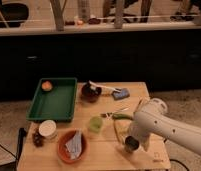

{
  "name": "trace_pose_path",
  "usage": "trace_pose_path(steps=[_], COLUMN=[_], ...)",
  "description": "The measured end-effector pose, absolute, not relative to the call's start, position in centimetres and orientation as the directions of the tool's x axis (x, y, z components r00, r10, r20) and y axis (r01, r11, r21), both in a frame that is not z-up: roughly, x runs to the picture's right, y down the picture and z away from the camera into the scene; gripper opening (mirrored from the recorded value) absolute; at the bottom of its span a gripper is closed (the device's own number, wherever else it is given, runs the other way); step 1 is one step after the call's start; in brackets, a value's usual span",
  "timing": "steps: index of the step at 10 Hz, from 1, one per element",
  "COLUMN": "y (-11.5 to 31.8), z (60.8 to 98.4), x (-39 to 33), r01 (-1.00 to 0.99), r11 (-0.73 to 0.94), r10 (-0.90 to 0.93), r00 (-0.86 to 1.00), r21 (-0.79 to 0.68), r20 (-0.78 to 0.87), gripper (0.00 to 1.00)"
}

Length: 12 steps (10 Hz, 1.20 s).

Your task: Stack cups into tray

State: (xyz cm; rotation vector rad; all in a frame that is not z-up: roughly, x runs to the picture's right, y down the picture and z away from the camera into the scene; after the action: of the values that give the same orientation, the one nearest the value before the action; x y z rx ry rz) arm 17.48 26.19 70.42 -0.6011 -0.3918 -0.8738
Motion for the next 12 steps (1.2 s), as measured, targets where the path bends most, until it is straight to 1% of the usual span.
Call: trace_pose_path(steps=[2,3,4,6,7,8,10,11,12], y=[26.7,26.9,27.1,27.3,27.5,27.6,27.2,27.1,26.9], z=[70.6,70.7,70.8,71.1,71.3,71.4,71.7,71.7,71.7], x=[17.5,17.4,17.5,17.6,17.7,17.7,17.5,17.5,17.7], r01=[0.809,0.81,0.81,0.809,0.808,0.807,0.806,0.807,0.807], r11=[0.489,0.488,0.489,0.491,0.489,0.492,0.497,0.497,0.497], r10=[-0.583,-0.577,-0.57,-0.563,-0.556,-0.553,-0.553,-0.555,-0.559], r00=[0.582,0.579,0.578,0.578,0.578,0.58,0.579,0.578,0.579], r21=[-0.327,-0.325,-0.325,-0.324,-0.328,-0.328,-0.32,-0.319,-0.318], r20=[0.567,0.576,0.584,0.591,0.597,0.598,0.599,0.598,0.594], gripper=[0.8,0.77,0.67,0.51,0.37,0.33,0.07,0.02,0.0])
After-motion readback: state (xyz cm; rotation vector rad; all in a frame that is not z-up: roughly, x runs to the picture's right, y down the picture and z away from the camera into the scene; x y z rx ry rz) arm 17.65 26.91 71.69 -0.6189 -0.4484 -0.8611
